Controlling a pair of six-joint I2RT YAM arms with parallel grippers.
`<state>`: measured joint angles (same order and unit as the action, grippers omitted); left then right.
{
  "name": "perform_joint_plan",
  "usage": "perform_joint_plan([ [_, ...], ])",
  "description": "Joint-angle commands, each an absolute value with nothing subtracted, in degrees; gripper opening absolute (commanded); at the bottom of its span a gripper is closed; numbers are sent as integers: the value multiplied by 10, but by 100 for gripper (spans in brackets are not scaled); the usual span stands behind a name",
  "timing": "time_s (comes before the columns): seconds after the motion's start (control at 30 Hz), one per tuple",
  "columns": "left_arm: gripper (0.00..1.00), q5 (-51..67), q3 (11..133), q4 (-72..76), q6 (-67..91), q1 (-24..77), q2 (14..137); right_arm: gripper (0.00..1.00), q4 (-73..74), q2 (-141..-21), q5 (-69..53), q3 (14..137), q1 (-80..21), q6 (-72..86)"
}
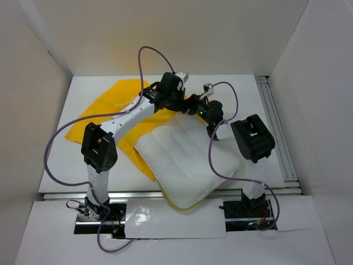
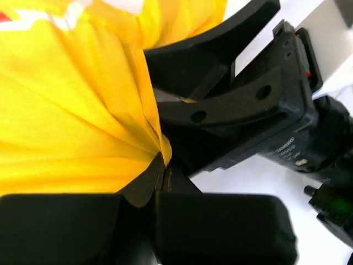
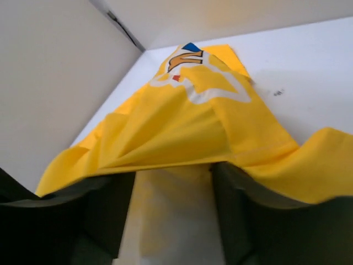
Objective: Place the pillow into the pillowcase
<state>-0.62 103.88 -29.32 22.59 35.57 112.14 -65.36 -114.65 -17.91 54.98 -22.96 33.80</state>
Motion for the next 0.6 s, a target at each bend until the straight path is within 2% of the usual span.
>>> perform_joint_plan([
  [0.0, 0, 42, 1092, -290, 239, 344, 1157, 68, -622, -1089, -234, 563, -229, 343],
  [0.1, 0, 48, 1114, -296, 252, 315, 1181, 82, -495, -1044, -234, 556, -223, 293],
  [0.23, 0, 54, 1135, -301, 252, 301, 1188, 88, -236, -976, -194, 585, -223, 232],
  [0.37, 0, 47, 1148, -301, 247, 301, 1194, 91, -144, -934, -199, 578, -218, 163],
  [0.5, 0, 47, 1148, -296, 247, 301, 1194, 94, -59, -930, -269, 573, -192, 60],
  [0.53, 0, 47, 1153, -296, 241, 301, 1194, 99, -44, -930, -269, 573, -192, 51],
  [0.57, 0, 47, 1153, -296, 241, 301, 1194, 99, -29, -938, -257, 573, -192, 38],
])
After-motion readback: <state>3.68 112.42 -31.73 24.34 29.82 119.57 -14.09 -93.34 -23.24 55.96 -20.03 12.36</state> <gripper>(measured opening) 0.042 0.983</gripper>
